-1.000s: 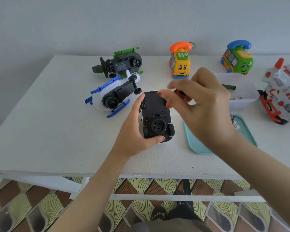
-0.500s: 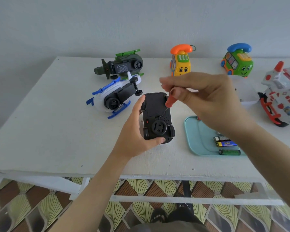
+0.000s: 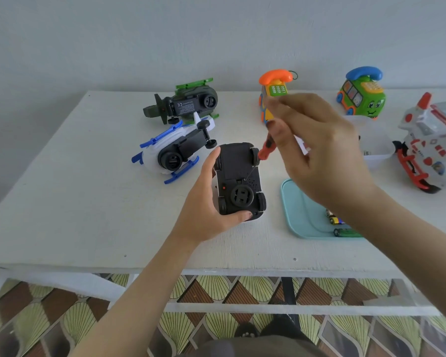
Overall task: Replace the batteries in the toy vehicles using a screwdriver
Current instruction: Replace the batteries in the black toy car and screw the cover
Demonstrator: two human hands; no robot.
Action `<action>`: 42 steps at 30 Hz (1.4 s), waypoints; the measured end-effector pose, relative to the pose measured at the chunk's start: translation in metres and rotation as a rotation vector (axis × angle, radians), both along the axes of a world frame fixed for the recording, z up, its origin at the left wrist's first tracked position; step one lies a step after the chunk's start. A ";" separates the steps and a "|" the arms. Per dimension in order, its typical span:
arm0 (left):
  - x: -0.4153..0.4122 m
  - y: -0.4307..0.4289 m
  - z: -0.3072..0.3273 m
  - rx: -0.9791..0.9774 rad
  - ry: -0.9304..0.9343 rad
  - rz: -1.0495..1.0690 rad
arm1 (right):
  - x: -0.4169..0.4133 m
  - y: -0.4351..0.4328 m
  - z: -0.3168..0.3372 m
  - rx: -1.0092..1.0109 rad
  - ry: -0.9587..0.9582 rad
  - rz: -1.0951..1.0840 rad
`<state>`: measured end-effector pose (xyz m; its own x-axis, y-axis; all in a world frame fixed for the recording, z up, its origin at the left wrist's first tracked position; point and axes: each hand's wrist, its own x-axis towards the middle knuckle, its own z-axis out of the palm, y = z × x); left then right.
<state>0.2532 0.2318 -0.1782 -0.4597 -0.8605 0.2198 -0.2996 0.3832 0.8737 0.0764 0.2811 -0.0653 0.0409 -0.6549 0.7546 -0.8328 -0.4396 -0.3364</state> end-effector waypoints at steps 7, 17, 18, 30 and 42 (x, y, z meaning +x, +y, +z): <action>0.000 0.001 0.001 0.008 0.007 -0.012 | -0.008 -0.003 0.017 0.390 -0.391 0.370; 0.000 -0.001 0.000 0.003 0.010 -0.018 | -0.002 0.000 0.016 0.132 -0.066 0.145; 0.000 -0.001 -0.001 0.001 0.011 -0.018 | -0.003 0.000 0.014 0.095 -0.015 0.098; 0.000 -0.001 -0.001 -0.005 0.028 -0.033 | -0.004 0.009 0.009 0.503 -0.128 0.280; 0.000 -0.001 -0.001 -0.005 0.022 -0.019 | 0.001 0.002 -0.001 0.160 -0.040 0.177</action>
